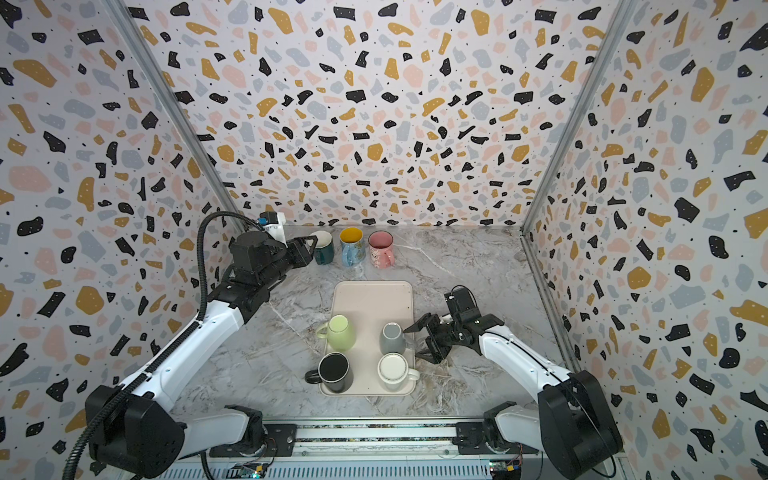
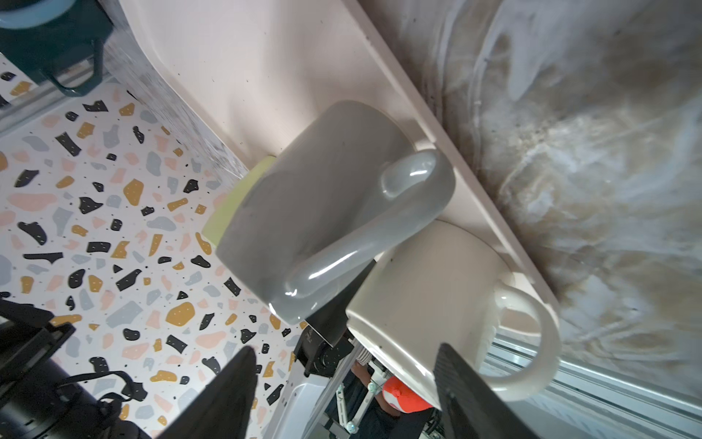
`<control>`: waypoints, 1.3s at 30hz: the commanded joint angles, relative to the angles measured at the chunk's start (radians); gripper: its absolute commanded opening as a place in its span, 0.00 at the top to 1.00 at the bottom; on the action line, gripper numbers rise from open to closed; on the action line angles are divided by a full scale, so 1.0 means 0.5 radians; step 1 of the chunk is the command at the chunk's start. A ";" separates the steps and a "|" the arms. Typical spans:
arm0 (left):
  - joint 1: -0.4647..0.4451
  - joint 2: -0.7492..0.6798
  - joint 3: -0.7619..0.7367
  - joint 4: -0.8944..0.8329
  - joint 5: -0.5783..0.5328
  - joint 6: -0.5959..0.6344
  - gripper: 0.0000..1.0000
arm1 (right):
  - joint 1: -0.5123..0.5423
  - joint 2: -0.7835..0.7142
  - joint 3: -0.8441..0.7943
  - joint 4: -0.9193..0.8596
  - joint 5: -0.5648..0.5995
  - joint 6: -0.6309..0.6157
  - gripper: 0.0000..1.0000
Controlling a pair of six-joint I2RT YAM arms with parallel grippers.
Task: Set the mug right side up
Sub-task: 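Move the right gripper over the upside-down grey mug on the tray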
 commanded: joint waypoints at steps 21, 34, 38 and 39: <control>0.013 0.037 0.057 0.037 -0.018 -0.067 0.54 | -0.024 -0.069 -0.428 0.922 0.184 0.824 0.24; 0.017 0.053 0.054 0.023 -0.022 -0.056 0.54 | -0.018 0.191 -0.422 1.181 0.241 0.870 0.26; 0.020 0.057 0.054 0.014 -0.027 -0.049 0.54 | -0.019 0.277 -0.408 1.300 0.257 0.887 0.34; 0.025 0.059 0.055 0.012 -0.028 -0.046 0.54 | -0.017 0.299 -0.403 1.323 0.256 0.887 0.36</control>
